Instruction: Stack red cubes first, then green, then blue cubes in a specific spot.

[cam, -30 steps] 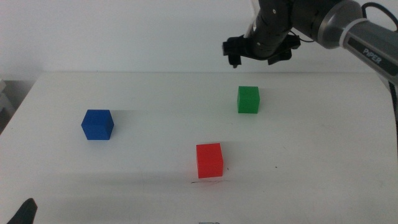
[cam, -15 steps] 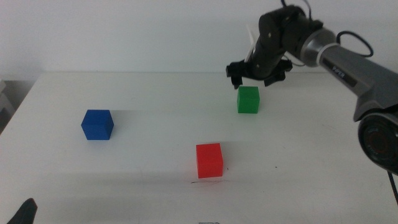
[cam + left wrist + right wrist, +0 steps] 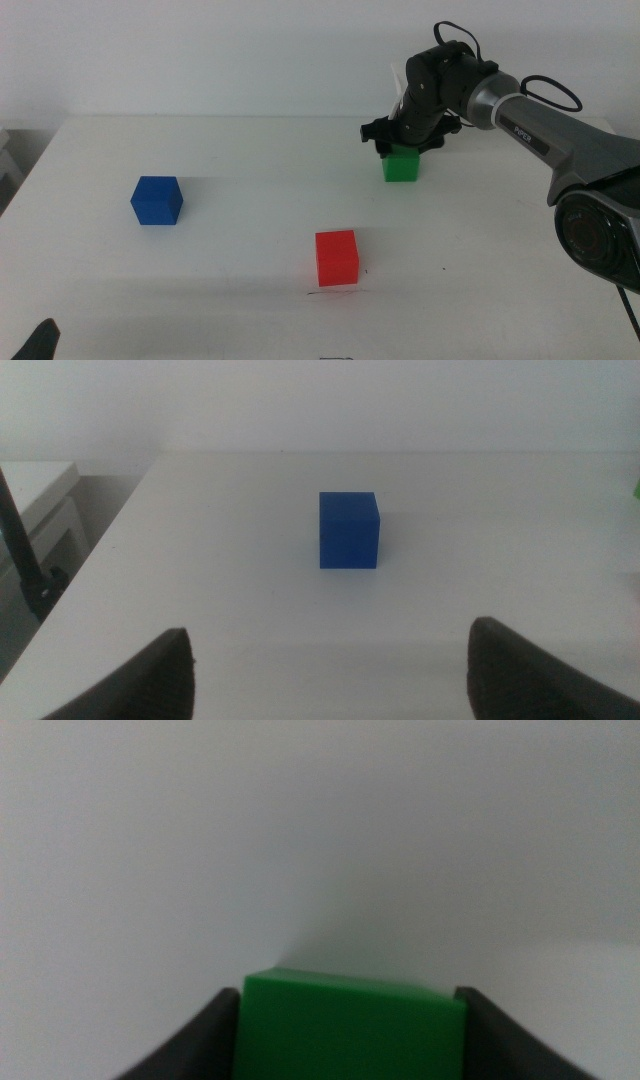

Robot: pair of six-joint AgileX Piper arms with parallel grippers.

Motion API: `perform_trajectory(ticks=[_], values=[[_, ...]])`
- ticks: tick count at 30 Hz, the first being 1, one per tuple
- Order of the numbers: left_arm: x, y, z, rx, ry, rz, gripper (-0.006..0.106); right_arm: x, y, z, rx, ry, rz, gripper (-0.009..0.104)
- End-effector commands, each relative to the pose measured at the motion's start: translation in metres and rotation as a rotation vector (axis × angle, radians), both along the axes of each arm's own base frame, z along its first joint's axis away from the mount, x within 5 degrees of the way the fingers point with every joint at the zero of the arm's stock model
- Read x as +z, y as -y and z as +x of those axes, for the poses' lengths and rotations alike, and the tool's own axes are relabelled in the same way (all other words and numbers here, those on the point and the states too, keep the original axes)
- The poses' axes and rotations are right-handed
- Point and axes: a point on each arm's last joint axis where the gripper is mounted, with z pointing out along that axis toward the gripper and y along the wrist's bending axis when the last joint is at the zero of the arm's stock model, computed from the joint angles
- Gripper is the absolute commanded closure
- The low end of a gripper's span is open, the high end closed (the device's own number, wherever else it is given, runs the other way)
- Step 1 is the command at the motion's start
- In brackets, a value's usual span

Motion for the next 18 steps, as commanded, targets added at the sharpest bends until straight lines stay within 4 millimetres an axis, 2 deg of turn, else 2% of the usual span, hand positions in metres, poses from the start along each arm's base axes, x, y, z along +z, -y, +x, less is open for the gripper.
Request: perform_trajectory(ticks=[1, 3, 4, 7, 11, 14, 16, 18], values=[[0.009, 0.001, -0.001, -0.007, 0.101, -0.019, 0.007, 0.053, 0.006, 0.001, 0.002, 0.15, 0.025, 0.071], [0.009, 0.001, -0.001, -0.007, 0.101, -0.019, 0.007, 0.055, 0.007, -0.001, 0.003, 0.148, 0.01, 0.095], [0.009, 0.001, -0.001, -0.007, 0.101, -0.019, 0.007, 0.059, 0.007, -0.002, 0.004, 0.153, 0.0, 0.096], [0.009, 0.001, -0.001, -0.007, 0.101, -0.019, 0.007, 0.082, 0.007, -0.012, 0.012, 0.176, -0.042, 0.096], [0.009, 0.001, -0.001, -0.007, 0.101, -0.019, 0.007, 0.12, 0.004, -0.036, 0.027, 0.198, -0.069, 0.096], [0.009, 0.001, -0.001, -0.007, 0.101, -0.019, 0.007, 0.143, 0.002, -0.064, 0.031, 0.195, -0.053, 0.096], [0.009, 0.001, -0.001, -0.007, 0.101, -0.019, 0.007, 0.151, 0.002, -0.086, 0.023, 0.186, -0.043, 0.096], [0.009, 0.001, -0.001, -0.007, 0.101, -0.019, 0.007, 0.165, 0.002, -0.114, 0.009, 0.197, -0.007, 0.096]])
